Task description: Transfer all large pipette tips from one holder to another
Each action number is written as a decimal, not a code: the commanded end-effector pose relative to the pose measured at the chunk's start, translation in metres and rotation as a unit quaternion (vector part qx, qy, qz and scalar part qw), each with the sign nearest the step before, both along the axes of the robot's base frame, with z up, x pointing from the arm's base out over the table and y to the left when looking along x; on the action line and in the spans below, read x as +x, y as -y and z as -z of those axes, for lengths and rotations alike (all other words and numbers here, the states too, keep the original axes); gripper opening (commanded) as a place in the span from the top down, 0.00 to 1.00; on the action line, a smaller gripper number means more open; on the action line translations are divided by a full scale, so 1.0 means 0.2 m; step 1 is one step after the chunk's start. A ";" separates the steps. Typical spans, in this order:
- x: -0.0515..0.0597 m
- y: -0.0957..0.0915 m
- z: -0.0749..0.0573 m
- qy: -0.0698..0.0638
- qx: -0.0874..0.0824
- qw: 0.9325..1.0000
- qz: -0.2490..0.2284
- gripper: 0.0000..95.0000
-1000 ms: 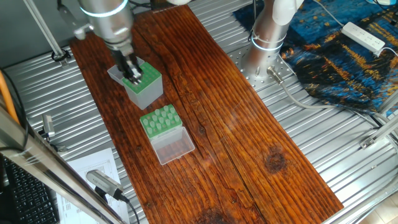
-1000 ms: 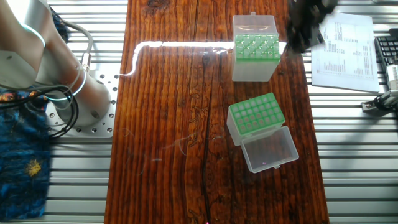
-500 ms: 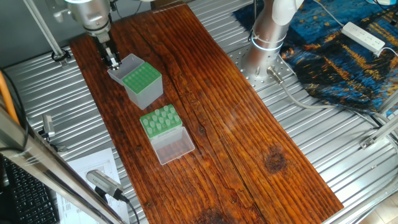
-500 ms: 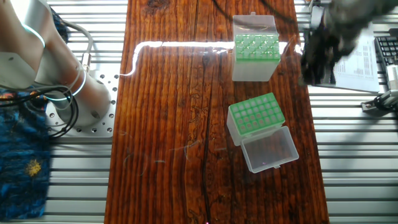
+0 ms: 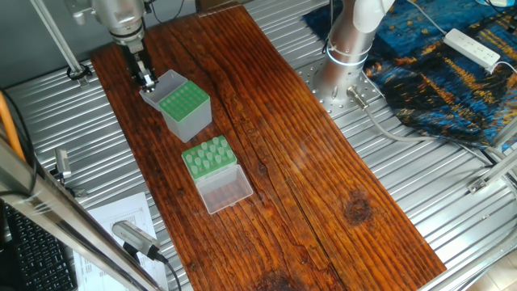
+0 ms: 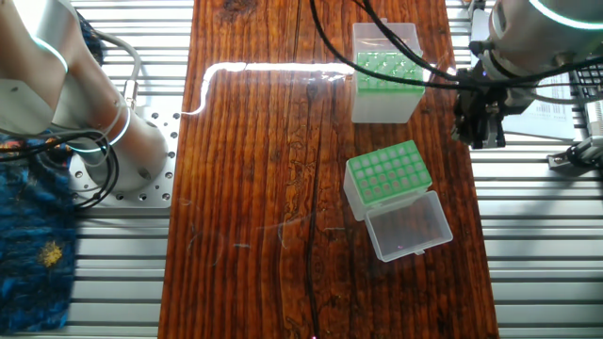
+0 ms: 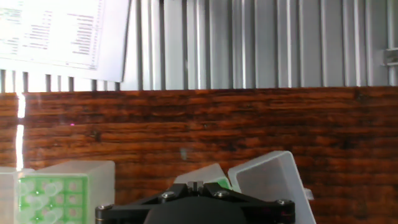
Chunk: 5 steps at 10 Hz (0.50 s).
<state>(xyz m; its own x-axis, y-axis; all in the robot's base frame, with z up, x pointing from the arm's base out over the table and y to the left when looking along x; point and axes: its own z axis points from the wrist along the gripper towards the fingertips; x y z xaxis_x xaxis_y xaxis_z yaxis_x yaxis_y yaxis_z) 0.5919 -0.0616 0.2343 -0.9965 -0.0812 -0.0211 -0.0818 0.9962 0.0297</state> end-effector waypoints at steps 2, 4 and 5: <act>0.00 -0.01 -0.01 -0.015 -0.017 0.999 0.032 1.00; 0.00 -0.01 -0.01 -0.015 -0.015 1.000 0.023 1.00; 0.00 -0.01 -0.01 -0.015 -0.016 1.000 0.021 1.00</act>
